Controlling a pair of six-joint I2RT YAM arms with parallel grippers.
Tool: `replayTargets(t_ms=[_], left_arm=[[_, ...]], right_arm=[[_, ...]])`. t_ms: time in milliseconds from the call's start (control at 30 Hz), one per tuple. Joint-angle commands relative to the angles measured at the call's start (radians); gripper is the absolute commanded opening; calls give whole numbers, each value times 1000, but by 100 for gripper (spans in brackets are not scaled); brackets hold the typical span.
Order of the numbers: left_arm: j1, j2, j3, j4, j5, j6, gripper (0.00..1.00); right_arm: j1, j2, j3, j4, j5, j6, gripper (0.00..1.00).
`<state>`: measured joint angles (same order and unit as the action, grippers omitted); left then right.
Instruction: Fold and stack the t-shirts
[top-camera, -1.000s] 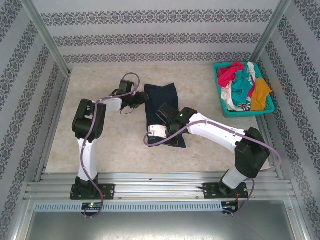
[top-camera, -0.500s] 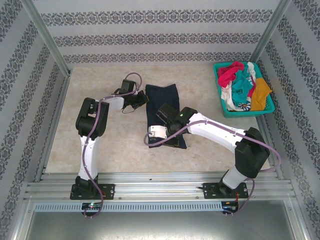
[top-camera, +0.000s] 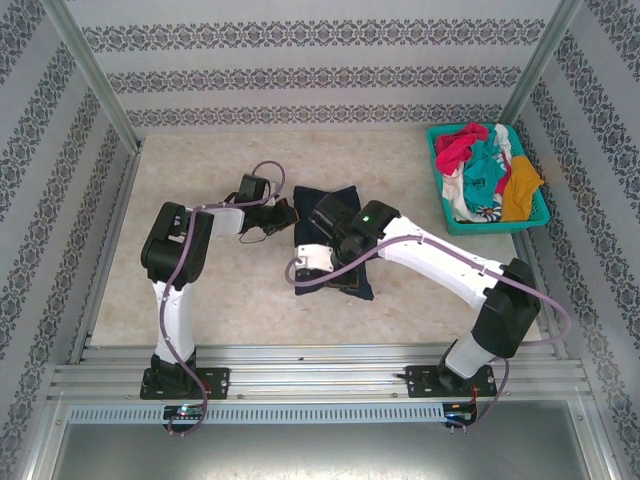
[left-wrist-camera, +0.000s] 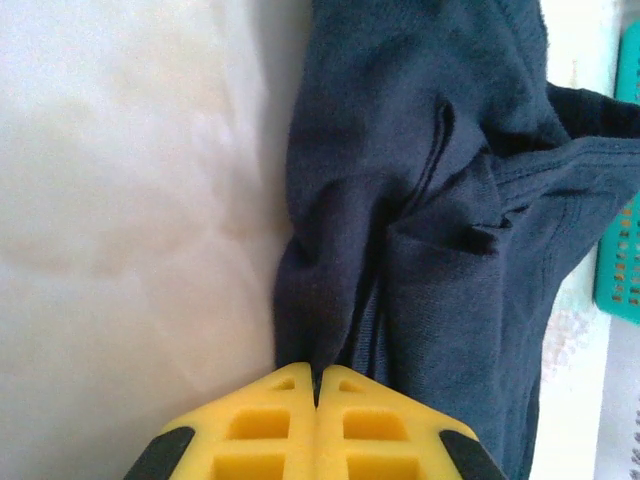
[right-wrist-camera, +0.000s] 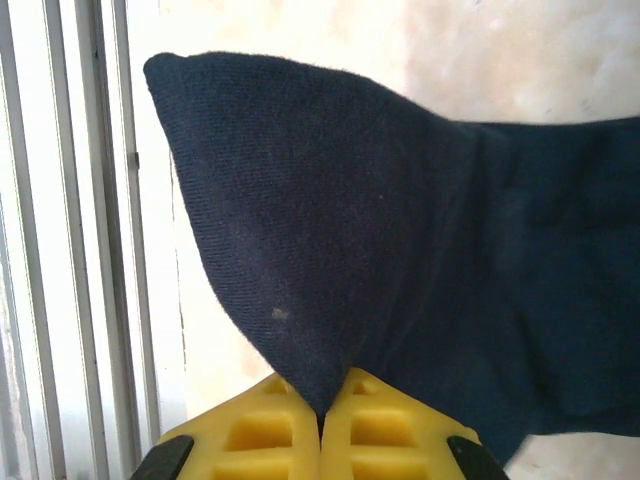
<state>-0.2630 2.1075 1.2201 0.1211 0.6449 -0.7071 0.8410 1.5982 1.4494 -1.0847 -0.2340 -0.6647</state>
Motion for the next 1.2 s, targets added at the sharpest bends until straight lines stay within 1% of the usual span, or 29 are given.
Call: replayTargets(t_ms=[0, 200, 400, 767, 933, 1033, 1167], left_arm=[[-12, 9, -80, -82, 7, 29, 0], [-10, -18, -159, -32, 38, 14, 0], [-6, -23, -203, -39, 54, 60, 0], [34, 18, -185, -90, 59, 95, 0], [52, 53, -182, -69, 62, 99, 0], [57, 59, -177, -65, 68, 103, 0], [58, 58, -178, -76, 66, 111, 0]], right_arm=[[-33, 25, 109, -51, 23, -70, 0], [-116, 153, 281, -73, 87, -169, 0], [-173, 290, 453, -99, 78, -238, 0], [-272, 542, 798, -183, 68, -300, 0], [-301, 655, 937, -229, 95, -313, 0], [-311, 707, 994, -234, 93, -315, 0], [-316, 758, 1019, -212, 114, -316, 0]])
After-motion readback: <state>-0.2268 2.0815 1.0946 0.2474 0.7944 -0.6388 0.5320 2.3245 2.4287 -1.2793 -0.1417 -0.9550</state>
